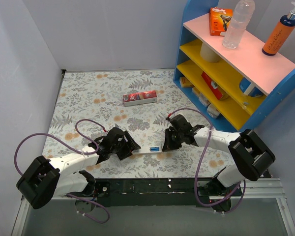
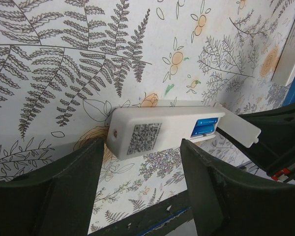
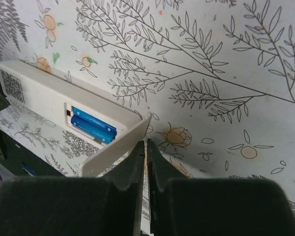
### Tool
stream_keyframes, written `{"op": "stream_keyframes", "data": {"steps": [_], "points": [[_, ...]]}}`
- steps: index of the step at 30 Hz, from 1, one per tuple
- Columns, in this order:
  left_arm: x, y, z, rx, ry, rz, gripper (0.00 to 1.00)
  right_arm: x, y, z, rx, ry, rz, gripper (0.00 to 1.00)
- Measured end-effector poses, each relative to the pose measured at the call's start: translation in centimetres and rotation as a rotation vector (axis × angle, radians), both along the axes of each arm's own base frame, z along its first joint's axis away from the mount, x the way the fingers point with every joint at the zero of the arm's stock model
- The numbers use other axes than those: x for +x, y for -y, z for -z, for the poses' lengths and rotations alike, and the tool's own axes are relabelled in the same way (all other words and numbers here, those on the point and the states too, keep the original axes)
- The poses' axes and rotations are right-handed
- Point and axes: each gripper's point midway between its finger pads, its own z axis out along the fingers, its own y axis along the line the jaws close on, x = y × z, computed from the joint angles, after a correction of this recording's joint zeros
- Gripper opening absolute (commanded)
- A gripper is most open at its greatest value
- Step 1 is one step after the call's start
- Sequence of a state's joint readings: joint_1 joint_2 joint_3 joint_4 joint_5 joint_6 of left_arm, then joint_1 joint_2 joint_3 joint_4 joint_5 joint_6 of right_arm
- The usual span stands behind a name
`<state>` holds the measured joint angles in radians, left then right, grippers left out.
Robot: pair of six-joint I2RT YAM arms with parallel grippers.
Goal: Load the batteries into the remote control
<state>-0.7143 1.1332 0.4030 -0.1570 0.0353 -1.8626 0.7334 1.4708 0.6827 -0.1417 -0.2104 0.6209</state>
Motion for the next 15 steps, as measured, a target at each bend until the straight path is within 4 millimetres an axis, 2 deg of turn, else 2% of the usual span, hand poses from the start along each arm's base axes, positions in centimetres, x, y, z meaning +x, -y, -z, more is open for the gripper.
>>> {"op": "stream_keyframes", "data": {"steps": [6,15], "points": [[0.0,0.0,0.0,0.000,-0.001,0.002,0.63,-0.6,0.5,0.7,-0.038,-0.035,-0.007,0.11],[0.0,0.0,0.0,0.000,-0.001,0.003,0.63,0.2,0.1,-0.8,-0.033,0.017,-0.019,0.14]]}}
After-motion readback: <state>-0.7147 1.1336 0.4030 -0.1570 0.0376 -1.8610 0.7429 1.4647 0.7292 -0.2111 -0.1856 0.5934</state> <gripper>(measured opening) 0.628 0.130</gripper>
